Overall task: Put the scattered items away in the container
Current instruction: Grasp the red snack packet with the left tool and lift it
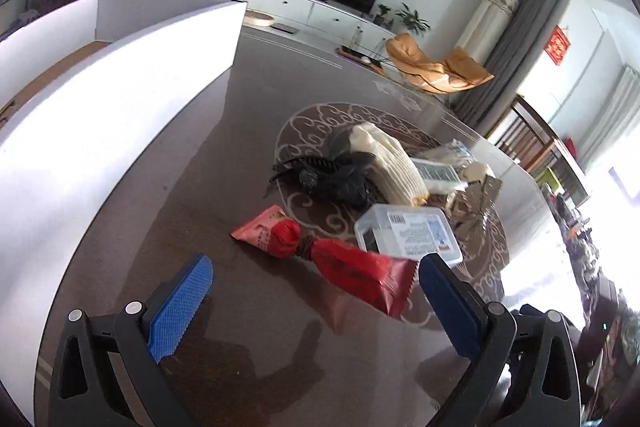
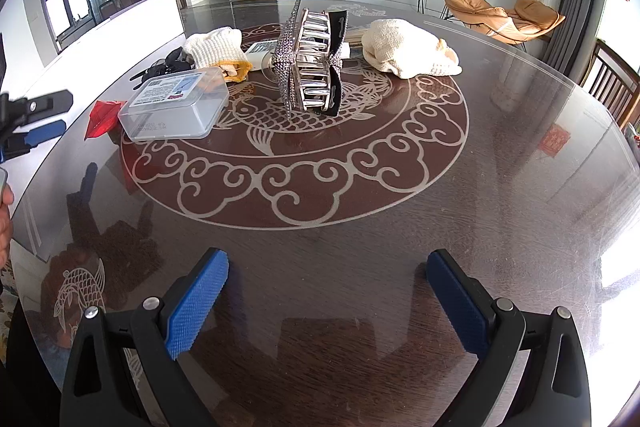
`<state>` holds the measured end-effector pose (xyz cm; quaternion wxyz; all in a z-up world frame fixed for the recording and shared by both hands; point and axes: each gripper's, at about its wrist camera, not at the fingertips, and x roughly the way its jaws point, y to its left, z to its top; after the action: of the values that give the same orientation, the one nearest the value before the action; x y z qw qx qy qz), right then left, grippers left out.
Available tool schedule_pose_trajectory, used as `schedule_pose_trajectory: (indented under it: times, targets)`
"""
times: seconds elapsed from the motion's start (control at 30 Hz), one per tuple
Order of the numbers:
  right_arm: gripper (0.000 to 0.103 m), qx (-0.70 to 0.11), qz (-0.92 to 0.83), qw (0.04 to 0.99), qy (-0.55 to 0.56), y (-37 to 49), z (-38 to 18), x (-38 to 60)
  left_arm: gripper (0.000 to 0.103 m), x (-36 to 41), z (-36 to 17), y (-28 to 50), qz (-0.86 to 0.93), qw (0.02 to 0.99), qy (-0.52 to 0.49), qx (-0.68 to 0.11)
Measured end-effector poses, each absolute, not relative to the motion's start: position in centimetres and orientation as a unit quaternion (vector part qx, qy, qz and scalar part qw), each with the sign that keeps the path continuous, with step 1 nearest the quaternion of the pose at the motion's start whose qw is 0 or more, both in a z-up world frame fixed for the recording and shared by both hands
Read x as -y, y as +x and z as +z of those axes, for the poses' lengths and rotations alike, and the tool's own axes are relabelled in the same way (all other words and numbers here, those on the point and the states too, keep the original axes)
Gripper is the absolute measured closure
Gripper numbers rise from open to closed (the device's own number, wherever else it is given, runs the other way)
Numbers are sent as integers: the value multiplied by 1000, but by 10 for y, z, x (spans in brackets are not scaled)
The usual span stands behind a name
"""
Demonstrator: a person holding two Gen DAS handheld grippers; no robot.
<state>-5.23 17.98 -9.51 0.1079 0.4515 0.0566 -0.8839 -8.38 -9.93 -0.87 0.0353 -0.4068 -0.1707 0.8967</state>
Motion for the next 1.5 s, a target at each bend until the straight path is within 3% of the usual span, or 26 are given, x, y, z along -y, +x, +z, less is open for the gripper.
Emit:
schedule_pose_trajectory:
  times: [0.17,0.43,0.63,1.5]
  targets:
    - [2,-57,-884,108,452,-52,-95,-180,0,99,-37,-122,864,-42,-472,170]
    - [2,-56,-884,108,452,-52,-95,-180,0,108,-44,-106,869,-37,-472,147]
    - [2,-57,-884,108,451,-52,-95,-180,0,71,-52,-127,867,-53,-494,29]
    - [2,-57,-884,107,451,-53,-95,-180,0,68,-57,-127,885,-37,-464,21]
